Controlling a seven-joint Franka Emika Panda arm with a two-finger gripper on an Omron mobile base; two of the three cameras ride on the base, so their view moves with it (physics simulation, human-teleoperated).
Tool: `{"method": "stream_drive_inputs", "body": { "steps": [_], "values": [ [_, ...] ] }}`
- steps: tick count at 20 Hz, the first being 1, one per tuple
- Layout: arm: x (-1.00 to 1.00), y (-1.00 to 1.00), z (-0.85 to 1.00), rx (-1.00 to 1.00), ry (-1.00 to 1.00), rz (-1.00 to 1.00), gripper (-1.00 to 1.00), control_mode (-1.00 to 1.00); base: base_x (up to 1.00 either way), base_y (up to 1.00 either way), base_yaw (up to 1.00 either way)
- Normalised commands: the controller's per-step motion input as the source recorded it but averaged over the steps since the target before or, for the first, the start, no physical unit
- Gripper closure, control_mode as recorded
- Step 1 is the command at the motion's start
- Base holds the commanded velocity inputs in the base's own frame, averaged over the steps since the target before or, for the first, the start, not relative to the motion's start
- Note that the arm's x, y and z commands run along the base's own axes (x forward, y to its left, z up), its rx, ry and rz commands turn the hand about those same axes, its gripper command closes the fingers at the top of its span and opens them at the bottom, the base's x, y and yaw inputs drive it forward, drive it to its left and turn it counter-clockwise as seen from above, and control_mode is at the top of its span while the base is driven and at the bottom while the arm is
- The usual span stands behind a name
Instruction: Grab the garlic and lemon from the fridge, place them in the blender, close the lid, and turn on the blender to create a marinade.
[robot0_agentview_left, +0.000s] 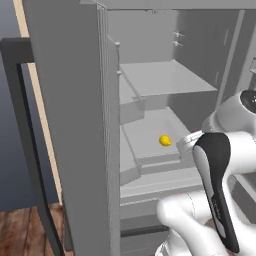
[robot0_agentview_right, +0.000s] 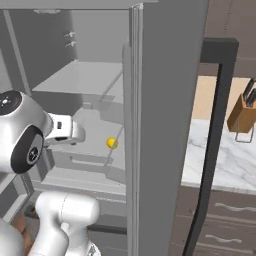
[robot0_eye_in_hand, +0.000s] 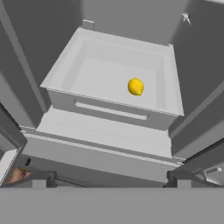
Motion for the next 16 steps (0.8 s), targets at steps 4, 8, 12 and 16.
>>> {"method": "stream_drive_inputs", "body": {
  "steps": [4,8,12,16],
  "values": [
    [0.24,0.0,-0.08,0.0,0.0,-0.03,-1.0,-1.0,0.54,0.0,-0.01],
    [1.0,-0.05,-0.73,0.02,0.0,-0.23,-1.0,-1.0,0.0,0.0,0.0],
    [1.0,-0.01,-0.77,0.1,0.03,-0.23,-1.0,-1.0,0.0,0.0,0.0],
    [1.0,-0.26,-0.75,0.15,0.21,-0.1,-1.0,-1.0,0.0,0.0,0.0]
  ]
}}
